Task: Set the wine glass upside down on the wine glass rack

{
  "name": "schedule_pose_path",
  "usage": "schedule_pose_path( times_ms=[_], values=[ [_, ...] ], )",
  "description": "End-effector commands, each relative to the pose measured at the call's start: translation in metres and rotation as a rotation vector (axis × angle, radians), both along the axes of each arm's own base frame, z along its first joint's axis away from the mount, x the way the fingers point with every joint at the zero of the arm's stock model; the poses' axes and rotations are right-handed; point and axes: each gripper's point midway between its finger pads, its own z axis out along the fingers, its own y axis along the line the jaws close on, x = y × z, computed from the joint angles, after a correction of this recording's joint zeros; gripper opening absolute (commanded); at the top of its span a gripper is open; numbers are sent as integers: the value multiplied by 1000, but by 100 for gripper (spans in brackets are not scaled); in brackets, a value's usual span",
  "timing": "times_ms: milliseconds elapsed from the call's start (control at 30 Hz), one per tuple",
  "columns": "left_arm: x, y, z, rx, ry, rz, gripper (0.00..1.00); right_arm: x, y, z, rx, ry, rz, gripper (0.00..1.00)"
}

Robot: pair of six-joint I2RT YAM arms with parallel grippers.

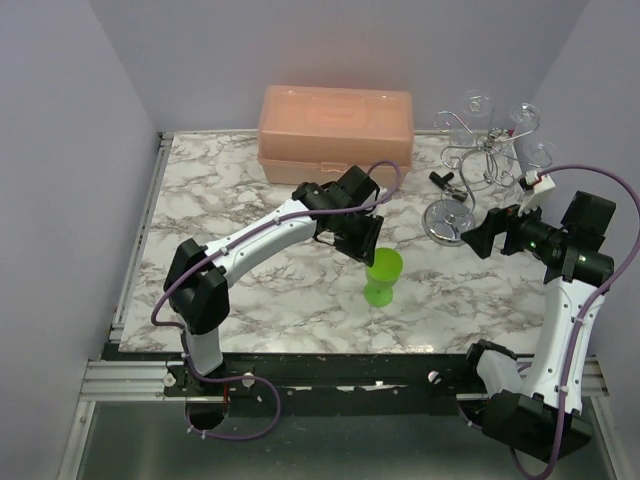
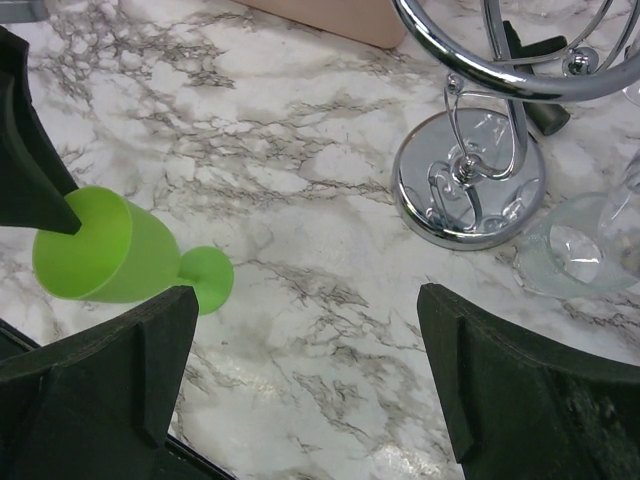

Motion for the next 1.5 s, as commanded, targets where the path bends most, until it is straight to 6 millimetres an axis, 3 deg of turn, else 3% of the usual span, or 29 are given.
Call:
schedule_pose_path(
  times_ms=[0,100,167,400,633,833,1000,1200,1467],
  values=[
    [-3,-3,-3,17,11,-38,29,-2,4,-4,25,11,20,100],
    [-3,-3,-8,43,11,-50,6,-2,5,-3,30,6,25,100],
    [-2,1,-9,60,-5,-52,0,-2,6,1,30,-2,29,100],
    [4,22,21,-88,-151,13,0,-11,20,10,45,-33,131,100],
    [14,43,78,-501,-282,150,0,-17,34,9,114,2,237,98],
    [22,48,137,-785,-436,267,0,-26,48,16,140,-15,340,96],
    [30,38,165,-883,-428,327,0,-25,64,20,178,22,376,89],
    [29,17,180,-911,-433,326,0,-11,84,17,223,82,308,74],
    [20,3,179,-912,-400,306,0,13,70,41,221,-57,140,54]
  ],
)
